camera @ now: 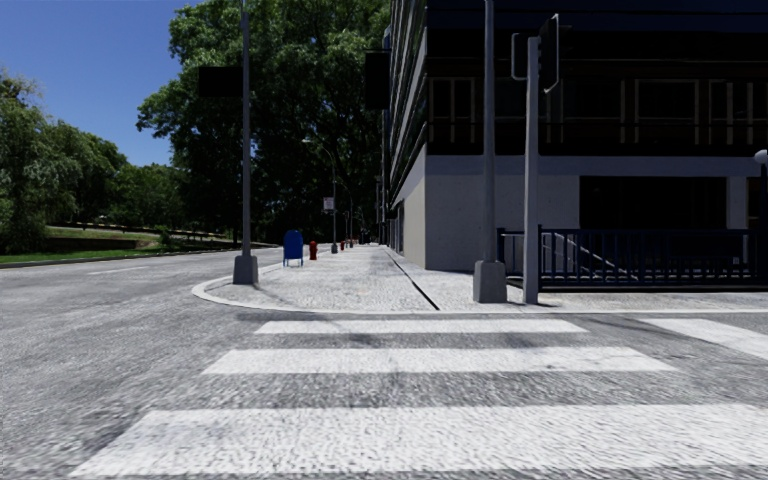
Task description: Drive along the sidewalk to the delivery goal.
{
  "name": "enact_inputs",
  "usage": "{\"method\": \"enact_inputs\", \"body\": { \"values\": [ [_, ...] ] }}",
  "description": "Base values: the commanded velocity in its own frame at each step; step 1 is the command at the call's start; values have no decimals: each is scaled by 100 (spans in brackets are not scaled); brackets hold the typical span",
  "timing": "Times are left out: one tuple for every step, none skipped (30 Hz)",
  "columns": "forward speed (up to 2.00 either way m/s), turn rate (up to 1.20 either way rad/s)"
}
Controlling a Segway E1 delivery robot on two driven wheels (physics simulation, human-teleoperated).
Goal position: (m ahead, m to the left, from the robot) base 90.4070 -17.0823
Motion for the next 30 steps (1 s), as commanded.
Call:
{"method": "enact_inputs", "body": {
  "values": [
    [200, 0],
    [200, 0],
    [200, 0],
    [200, 0],
    [200, 0],
    [200, 0],
    [200, 0],
    [200, 0],
    [200, 0],
    [200, 0],
    [200, 0],
    [200, 0],
    [200, 0],
    [200, 0],
    [200, 0],
    [200, 0],
    [200, 0],
    [200, 0],
    [200, 0],
    [200, 0],
    [200, 0],
    [200, 0],
    [200, 0],
    [200, 4],
    [200, 9],
    [200, 9],
    [200, 17],
    [200, 21],
    [200, 24],
    [200, 26]
  ]
}}
